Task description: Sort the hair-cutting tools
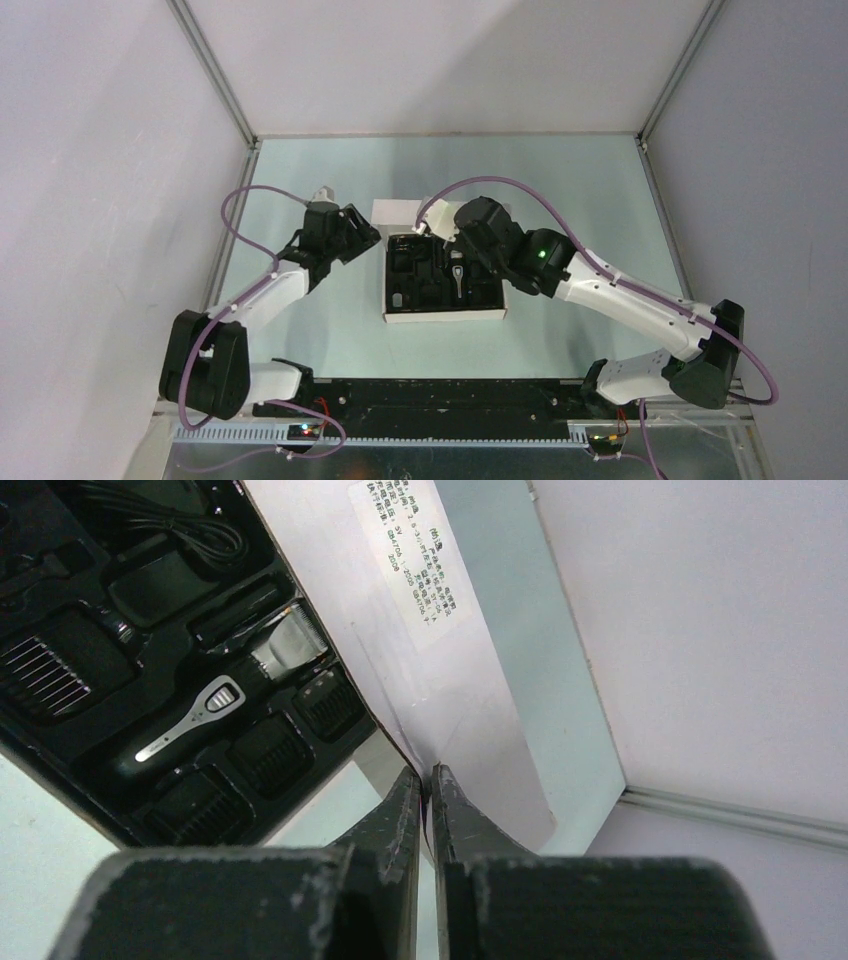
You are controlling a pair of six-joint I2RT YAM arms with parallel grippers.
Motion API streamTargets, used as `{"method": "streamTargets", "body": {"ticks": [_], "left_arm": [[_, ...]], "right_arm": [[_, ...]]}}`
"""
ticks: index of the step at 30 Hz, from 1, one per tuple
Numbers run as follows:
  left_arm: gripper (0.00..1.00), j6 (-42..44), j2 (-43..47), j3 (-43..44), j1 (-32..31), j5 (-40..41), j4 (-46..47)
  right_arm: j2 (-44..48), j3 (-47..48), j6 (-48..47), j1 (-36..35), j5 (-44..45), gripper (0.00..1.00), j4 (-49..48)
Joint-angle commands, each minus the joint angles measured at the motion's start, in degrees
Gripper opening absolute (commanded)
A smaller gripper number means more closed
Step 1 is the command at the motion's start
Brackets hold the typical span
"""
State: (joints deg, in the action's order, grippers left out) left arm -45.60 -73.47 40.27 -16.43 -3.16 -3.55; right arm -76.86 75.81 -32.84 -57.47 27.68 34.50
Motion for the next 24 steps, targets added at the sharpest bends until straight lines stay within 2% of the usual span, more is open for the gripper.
{"method": "streamTargets", "body": {"ticks": [1,10,16,20,22,24], "left_arm": [[0.62,-1.08,2.49,-2.07,-1.89,0.01,0.97],[0.62,-0.41,5.81,-3.09,-2.01,4.75,-1.13],[0.62,-0.85,6.22,-4.40,-2.04,5.39,-1.39],[0.62,-1.13,8.28,-5.13,-2.03,6.56,-2.75],[0.62,-1.00,10.38,-5.40,-2.03,7.90,-4.11],[0.62,-0.46,14.54,-5.69,-2.02,9.44,-6.05]], "right_arm": [[1.62,-1.10,4.75,-0.74,-1.93,0.12,1.37],[7.15,-1.52,12.40,-1.01,-4.88,0.26,0.74],[16.24,-6.48,17.42,-1.01,-8.95,0.35,-4.63],[23.77,-12.33,21.07,-0.76,-6.43,0.52,-10.64],[27.88,-15.32,23.70,-0.20,-4.16,0.66,-12.91],[30.28,-17.36,27.27,0.76,-1.85,0.73,-13.59]]}}
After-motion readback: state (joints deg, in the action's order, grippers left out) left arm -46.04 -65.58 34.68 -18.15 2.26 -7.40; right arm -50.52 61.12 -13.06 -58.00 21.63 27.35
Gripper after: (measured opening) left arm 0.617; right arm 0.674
